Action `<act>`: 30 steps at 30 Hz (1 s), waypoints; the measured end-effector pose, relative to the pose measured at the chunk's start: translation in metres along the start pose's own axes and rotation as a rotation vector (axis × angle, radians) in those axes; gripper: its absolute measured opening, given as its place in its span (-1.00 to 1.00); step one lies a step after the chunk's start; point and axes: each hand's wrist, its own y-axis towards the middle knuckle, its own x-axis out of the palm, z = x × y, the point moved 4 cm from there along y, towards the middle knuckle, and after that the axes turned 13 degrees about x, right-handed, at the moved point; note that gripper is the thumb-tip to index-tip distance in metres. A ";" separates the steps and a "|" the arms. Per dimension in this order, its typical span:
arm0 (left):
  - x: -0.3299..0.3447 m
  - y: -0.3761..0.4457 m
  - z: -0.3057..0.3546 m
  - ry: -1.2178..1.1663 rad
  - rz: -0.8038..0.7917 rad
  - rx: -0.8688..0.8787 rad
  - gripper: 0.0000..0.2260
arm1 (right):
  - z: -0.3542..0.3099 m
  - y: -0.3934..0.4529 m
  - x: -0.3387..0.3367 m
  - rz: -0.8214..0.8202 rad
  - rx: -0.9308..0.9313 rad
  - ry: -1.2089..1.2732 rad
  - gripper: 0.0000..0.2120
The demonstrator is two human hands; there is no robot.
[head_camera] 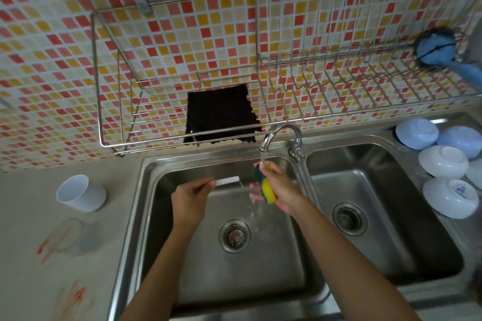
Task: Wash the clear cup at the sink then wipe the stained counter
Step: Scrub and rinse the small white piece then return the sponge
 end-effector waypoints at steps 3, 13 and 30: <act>-0.013 -0.006 -0.014 0.002 0.027 -0.043 -0.81 | -0.008 -0.001 0.006 0.035 -0.050 -0.116 -0.83; -0.020 -0.014 -0.032 0.015 0.050 -0.064 -0.82 | -0.015 0.003 0.010 0.154 -0.121 -0.281 -0.69; 0.066 0.019 0.017 -0.041 -0.132 0.015 -0.81 | 0.001 -0.004 -0.063 0.477 -0.220 -0.443 -0.82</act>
